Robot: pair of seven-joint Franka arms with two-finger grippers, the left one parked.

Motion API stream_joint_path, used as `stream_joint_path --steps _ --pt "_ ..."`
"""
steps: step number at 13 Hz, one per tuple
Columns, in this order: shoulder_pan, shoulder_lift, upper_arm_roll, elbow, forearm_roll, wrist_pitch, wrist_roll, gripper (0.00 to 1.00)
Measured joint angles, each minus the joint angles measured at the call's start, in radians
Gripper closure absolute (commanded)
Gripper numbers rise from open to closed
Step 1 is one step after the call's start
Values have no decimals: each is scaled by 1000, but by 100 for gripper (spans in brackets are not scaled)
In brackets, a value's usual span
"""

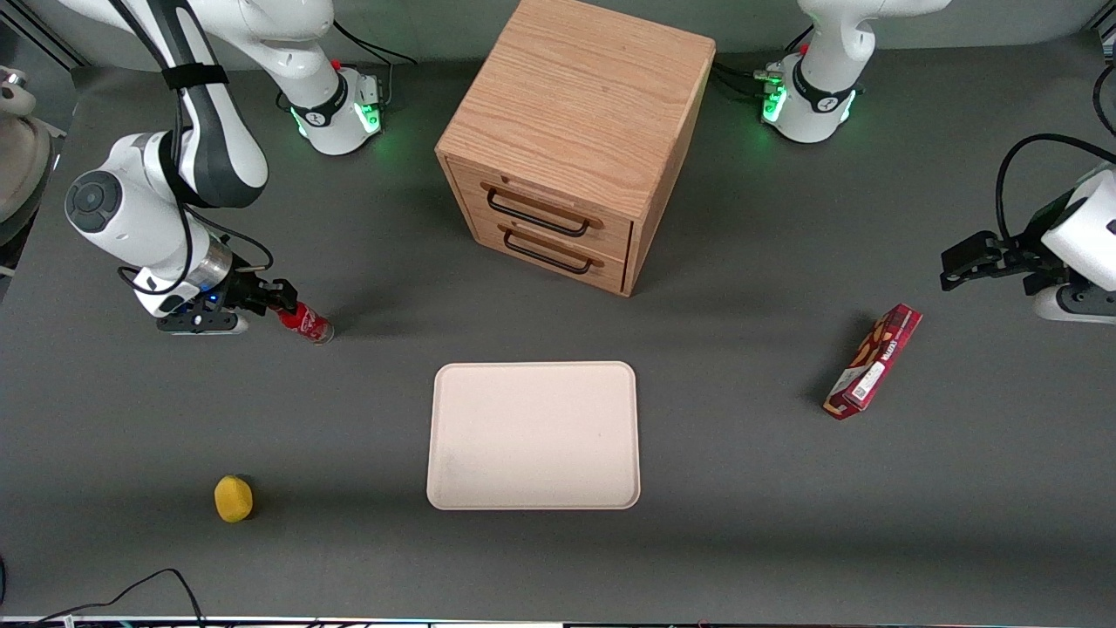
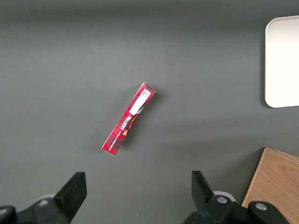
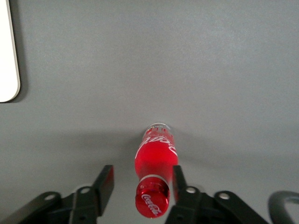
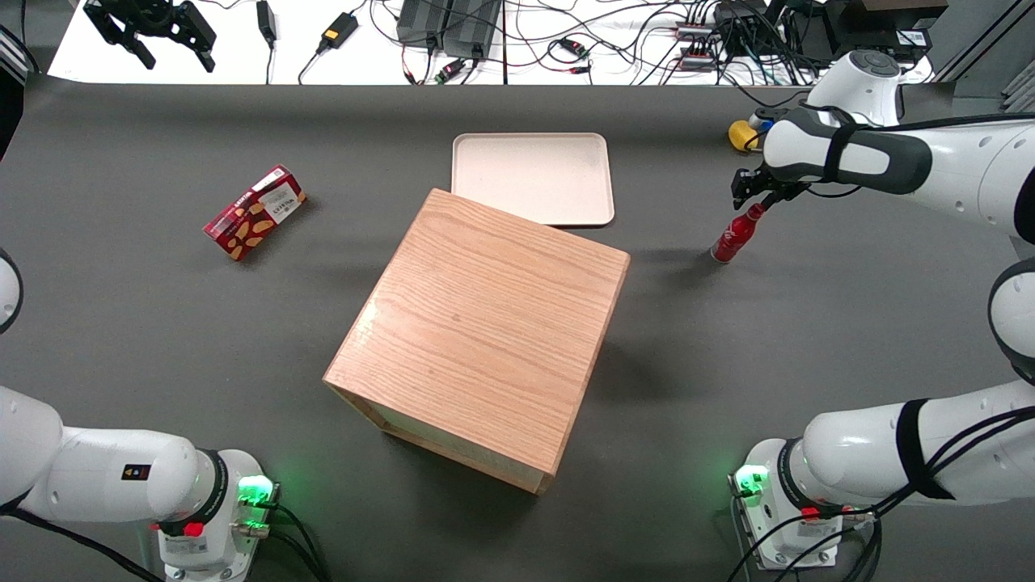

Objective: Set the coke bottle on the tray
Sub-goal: 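Close the right gripper around the bottle's neck, then lift the bottle and carry it with the right gripper onto the tray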

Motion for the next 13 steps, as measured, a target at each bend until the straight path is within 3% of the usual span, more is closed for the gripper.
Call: stream_joint_path --steps 2,4,9,11,13 --pt "-1 -1 -1 -3 0 0 0 92" --pt "-1 -1 -1 -4 5 0 0 100" --pt "1 -1 6 2 17 -7 0 100" --pt "2 1 27 77 27 -108 15 100" --pt "6 25 51 255 32 -283 70 100"
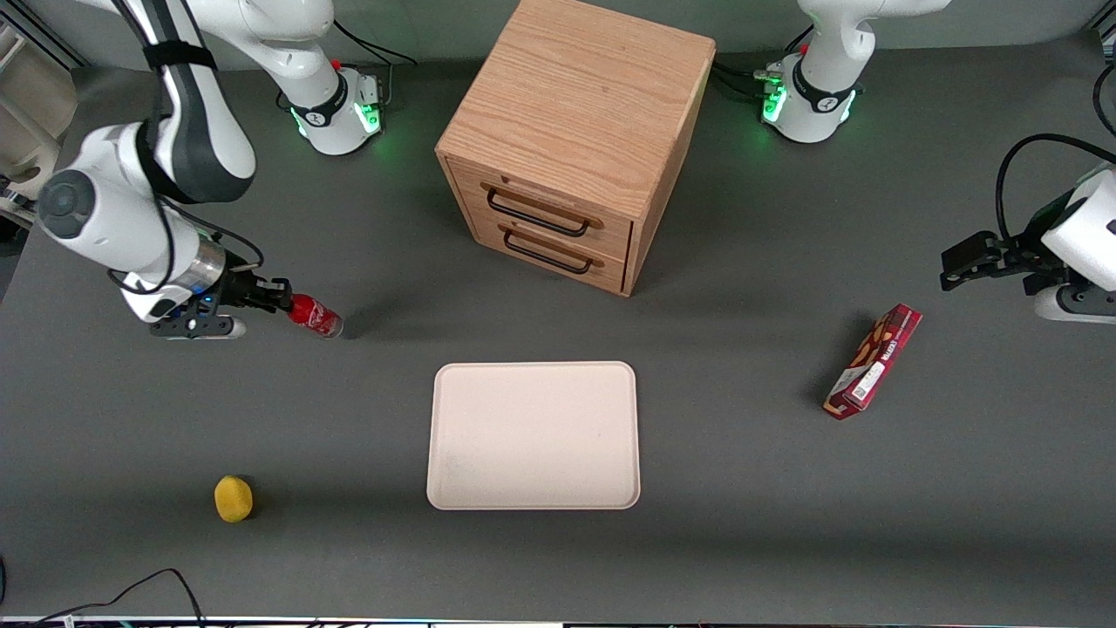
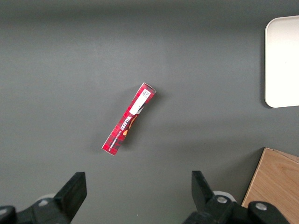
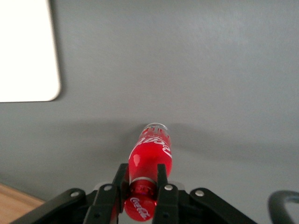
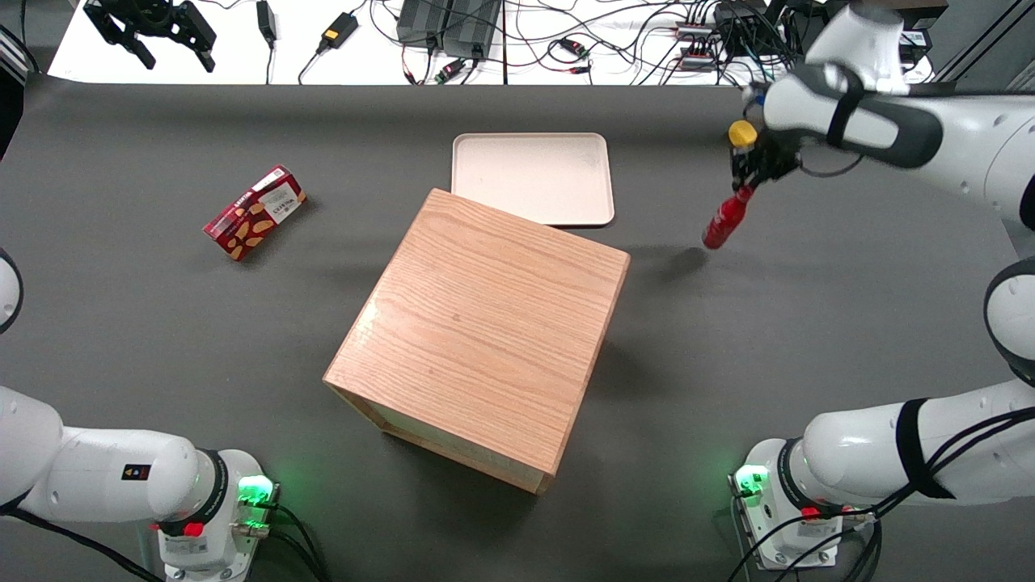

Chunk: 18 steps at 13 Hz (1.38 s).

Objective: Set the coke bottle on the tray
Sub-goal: 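Lift the bottle and carry it with the right gripper onto the tray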

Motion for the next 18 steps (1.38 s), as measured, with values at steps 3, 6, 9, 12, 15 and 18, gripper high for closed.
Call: stream_joint_path --steps 3,6,9,12,15,18 --pt "40 99 17 238 1 -96 99 100" --pt "131 268 19 460 -5 -137 209 100" --pt "250 472 18 739 -74 -239 345 100" --pt "335 634 -19 949 -96 -269 392 100" --pt "461 738 -173 1075 -97 -263 392 100" --pt "514 786 -220 1115 -97 -209 396 100"
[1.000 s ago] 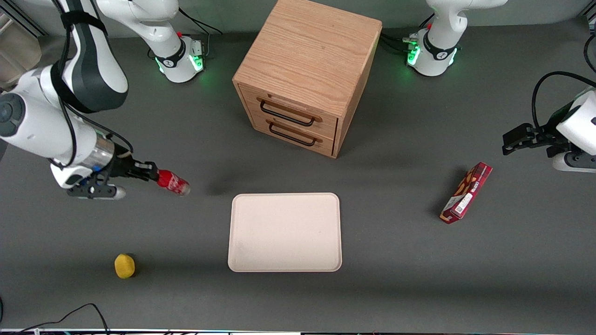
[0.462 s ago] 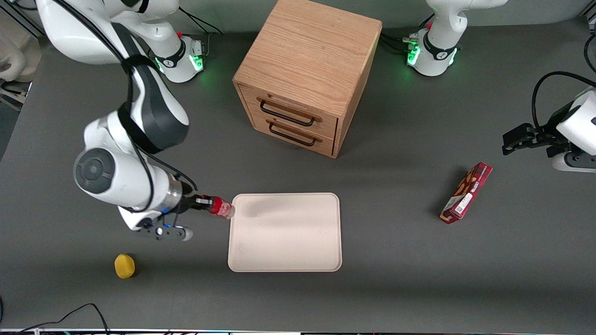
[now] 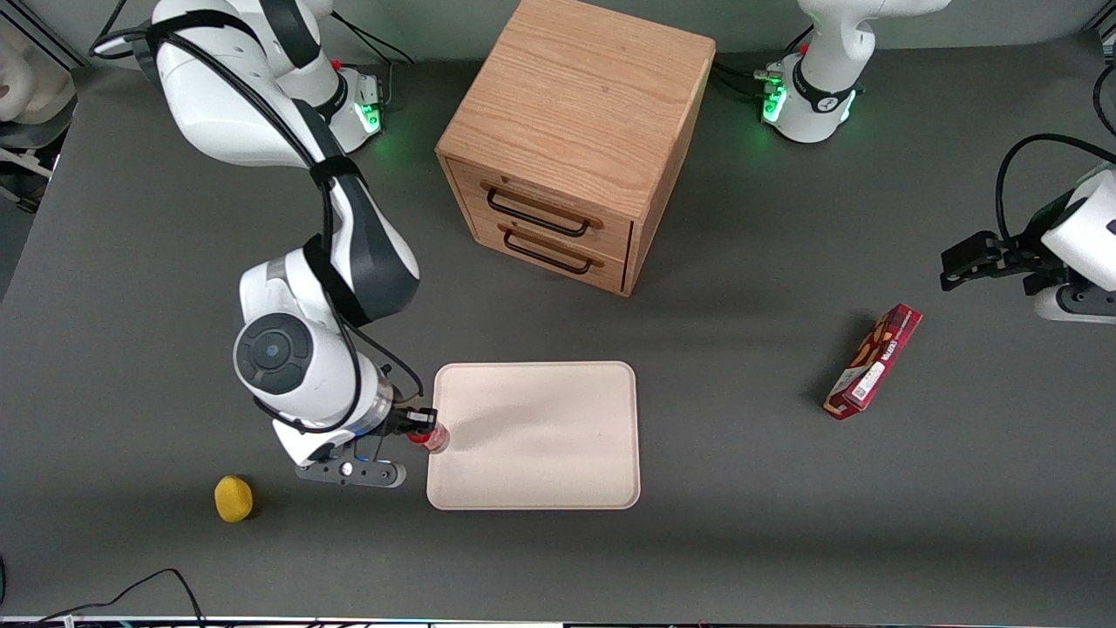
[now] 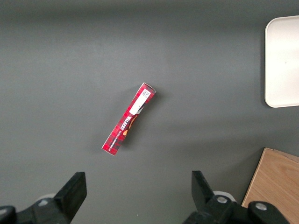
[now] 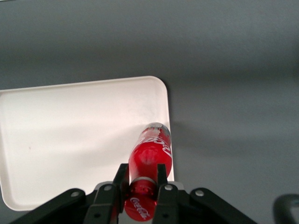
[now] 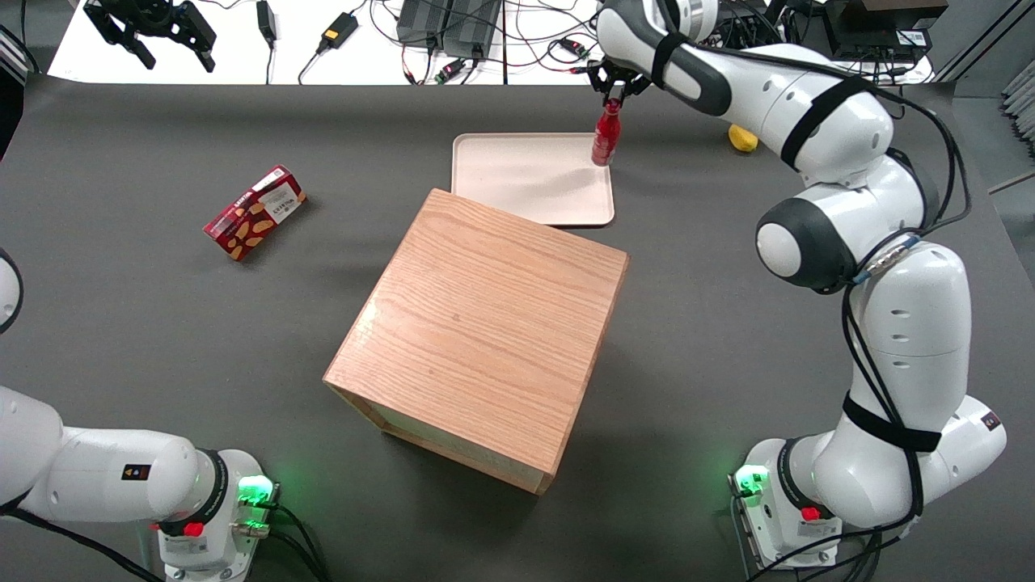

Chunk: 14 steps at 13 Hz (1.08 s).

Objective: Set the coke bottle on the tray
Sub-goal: 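Lift the bottle and carry it with the right gripper onto the tray, then lower the bottle onto the tray and open the right gripper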

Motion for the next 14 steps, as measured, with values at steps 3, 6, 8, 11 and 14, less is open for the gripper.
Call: stream_joint_path --steps 3,6,8,11,14 --pt "-1 14 -7 11 0 50 3 100" --pt "-1 35 -8 12 58 90 4 100" --pt "-1 50 -8 12 87 109 4 100" --pt "-2 67 -13 12 89 114 4 100" --pt "-8 84 -17 12 90 119 4 100"
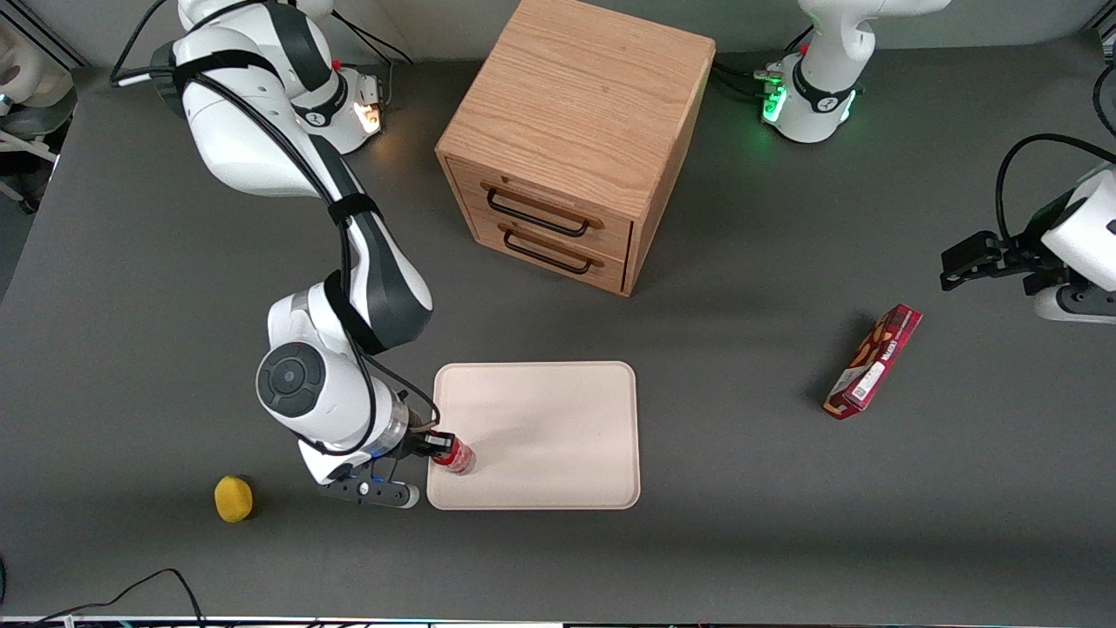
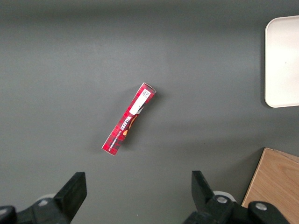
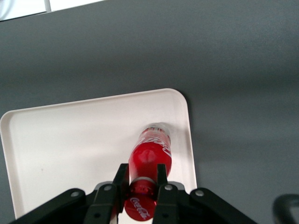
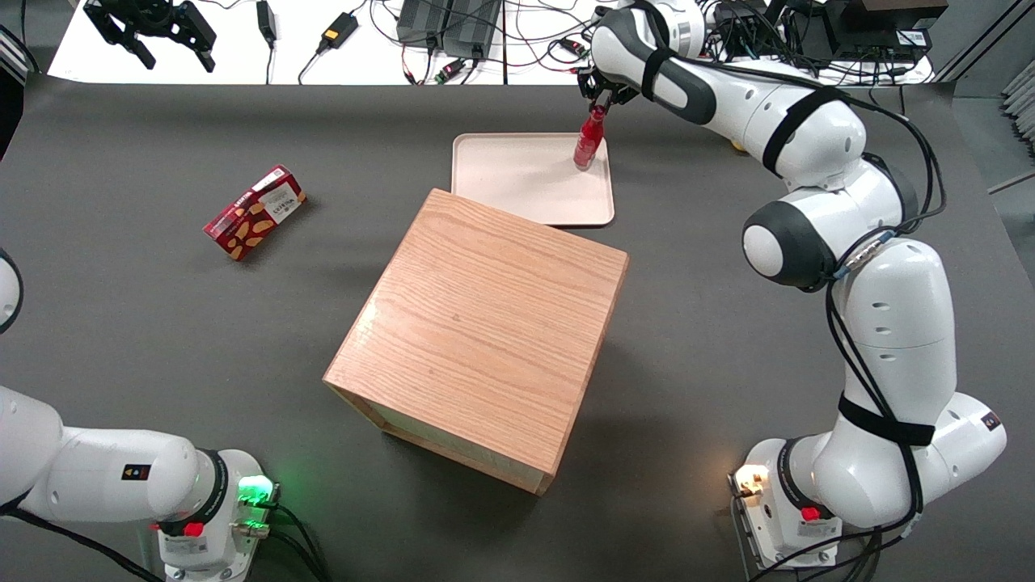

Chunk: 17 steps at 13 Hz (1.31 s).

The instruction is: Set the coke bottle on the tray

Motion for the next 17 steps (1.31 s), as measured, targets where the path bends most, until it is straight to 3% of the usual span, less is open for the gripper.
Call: stream_joint_path --steps 1,2,8,12,17 --pt "-1 5 0 0 0 3 0 30" --pt "-1 10 0 0 1 5 1 0" --pt "0 5 -2 24 2 7 5 0" --pt "-31 -105 -16 31 -26 -126 -19 0" --pt "-147 -360 -15 -243 -34 -124 -118 0"
